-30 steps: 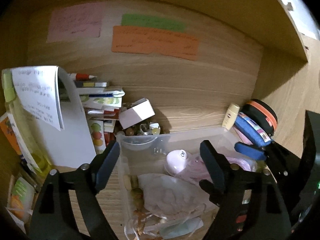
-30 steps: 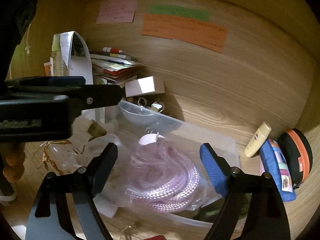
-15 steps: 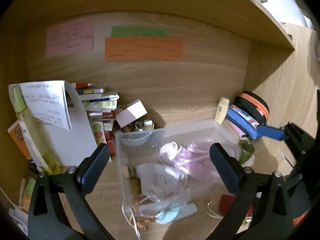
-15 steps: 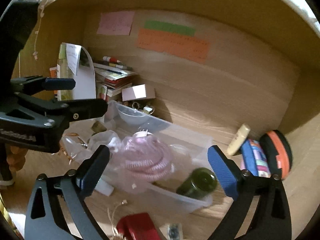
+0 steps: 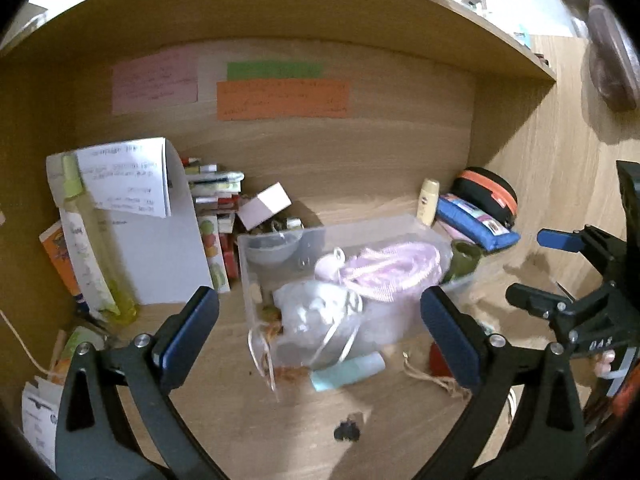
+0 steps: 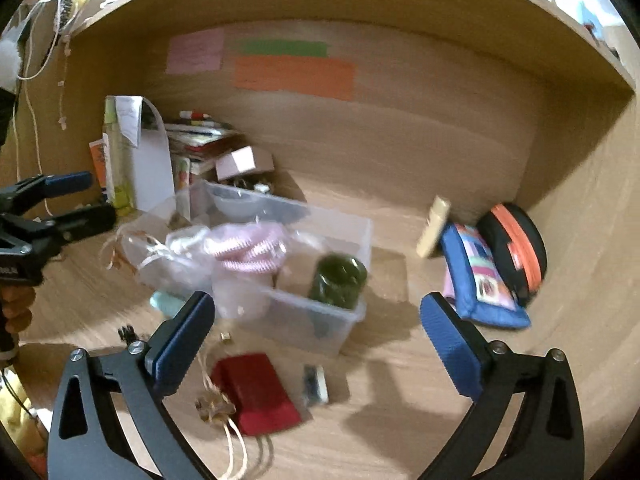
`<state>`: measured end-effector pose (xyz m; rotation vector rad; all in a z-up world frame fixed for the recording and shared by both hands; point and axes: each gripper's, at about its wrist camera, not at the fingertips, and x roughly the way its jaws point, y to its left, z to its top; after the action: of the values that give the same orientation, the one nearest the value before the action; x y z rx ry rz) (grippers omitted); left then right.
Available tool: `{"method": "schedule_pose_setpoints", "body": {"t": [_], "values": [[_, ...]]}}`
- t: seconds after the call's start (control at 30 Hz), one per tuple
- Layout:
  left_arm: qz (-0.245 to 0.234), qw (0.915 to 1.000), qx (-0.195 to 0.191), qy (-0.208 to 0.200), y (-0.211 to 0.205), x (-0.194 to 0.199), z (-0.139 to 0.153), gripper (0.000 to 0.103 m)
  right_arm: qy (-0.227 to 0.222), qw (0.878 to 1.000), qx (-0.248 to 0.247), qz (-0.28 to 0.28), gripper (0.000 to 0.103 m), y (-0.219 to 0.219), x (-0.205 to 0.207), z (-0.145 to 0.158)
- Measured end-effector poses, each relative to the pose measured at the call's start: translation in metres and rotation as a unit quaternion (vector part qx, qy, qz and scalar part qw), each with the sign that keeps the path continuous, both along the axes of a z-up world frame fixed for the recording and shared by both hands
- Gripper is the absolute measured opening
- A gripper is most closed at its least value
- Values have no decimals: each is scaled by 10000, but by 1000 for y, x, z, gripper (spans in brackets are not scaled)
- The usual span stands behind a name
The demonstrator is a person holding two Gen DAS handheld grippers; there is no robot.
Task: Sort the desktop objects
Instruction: 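Withdraw both grippers from the box toward the red pouch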
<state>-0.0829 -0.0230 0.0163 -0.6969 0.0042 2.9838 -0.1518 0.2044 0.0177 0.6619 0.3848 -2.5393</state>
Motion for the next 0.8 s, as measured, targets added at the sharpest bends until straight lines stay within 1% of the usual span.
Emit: {"method": "schedule_pose_setpoints", "body": {"t": [0.17,0.3,0.4,0.53,0.63,0.7,0.77,0.8], "values": [[72,9994,-32,-344,-7,10,-15,102,-256,9997,20,-49,103,20,7,-12],[52,9969,105,-782,-17,15,-34,102,-696,9976,35,31,103,29,5,-26],[59,9928,162,-1184,-22,14,-53,102,-1069,9942,58,128,102,32,3,-39],[100,9855,26,-1696,-22,12,-76,102,-1435,9889,21,376,102,29,1,-51],[3,9832,-89,-1825,-17,12,-85,102,-1742,9829,2,600,101,22,1,-60],[-134,9817,-47,-1900,-13,10,-88,102,-1854,9798,52,744,100,16,4,-66],[-272,9799,-1,-1977,-9,7,-90,101,-1909,9778,148,853,97,9,7,-72],[-330,9793,8,-1998,-6,7,-90,99,-1944,9767,197,889,97,6,7,-74]]}}
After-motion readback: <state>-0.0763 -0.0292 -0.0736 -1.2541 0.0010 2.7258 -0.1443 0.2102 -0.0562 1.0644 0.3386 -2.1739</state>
